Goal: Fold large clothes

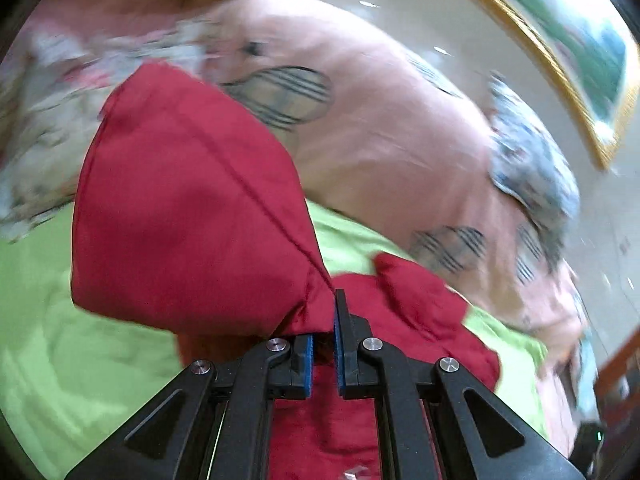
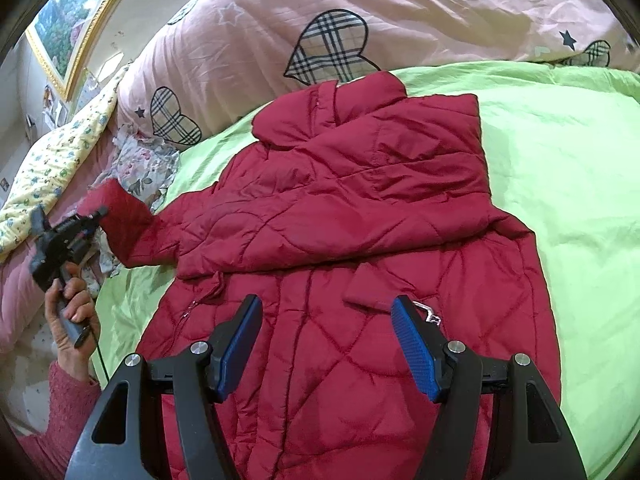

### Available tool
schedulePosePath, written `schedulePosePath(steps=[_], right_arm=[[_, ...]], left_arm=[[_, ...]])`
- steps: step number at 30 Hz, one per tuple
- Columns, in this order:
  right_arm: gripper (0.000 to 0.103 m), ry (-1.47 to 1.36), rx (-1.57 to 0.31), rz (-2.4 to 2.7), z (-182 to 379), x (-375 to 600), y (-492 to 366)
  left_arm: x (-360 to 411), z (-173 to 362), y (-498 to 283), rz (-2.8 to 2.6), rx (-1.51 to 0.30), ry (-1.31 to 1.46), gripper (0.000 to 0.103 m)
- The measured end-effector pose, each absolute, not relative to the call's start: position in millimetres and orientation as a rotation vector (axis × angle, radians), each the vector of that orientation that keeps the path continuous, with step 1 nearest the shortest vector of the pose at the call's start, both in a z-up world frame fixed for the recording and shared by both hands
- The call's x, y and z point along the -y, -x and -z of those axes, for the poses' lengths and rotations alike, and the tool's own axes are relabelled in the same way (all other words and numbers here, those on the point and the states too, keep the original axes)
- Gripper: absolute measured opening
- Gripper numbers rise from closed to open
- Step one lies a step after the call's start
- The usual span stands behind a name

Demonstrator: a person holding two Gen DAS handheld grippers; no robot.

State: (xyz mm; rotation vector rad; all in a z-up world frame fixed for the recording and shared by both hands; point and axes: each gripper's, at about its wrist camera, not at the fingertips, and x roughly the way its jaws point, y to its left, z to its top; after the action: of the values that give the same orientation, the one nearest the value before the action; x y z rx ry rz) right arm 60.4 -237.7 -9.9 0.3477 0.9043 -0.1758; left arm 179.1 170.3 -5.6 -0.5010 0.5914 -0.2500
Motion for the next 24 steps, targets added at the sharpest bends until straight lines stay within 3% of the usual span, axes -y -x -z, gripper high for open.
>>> schedulePosePath(steps=[7,24], right_arm=[[0.069,-0.397,-0.862,0.184,0.8,254.2,-53.4],[0.070,-0.532,-0.768,0.201,-6.9,294.2,-43.2]], left_arm=[[-91.0,3.5,-200.0,0.392,-0.624,0.337,0.005],[71.3,61.7,-284.9,0.598,-0.819,0.139,0.005]])
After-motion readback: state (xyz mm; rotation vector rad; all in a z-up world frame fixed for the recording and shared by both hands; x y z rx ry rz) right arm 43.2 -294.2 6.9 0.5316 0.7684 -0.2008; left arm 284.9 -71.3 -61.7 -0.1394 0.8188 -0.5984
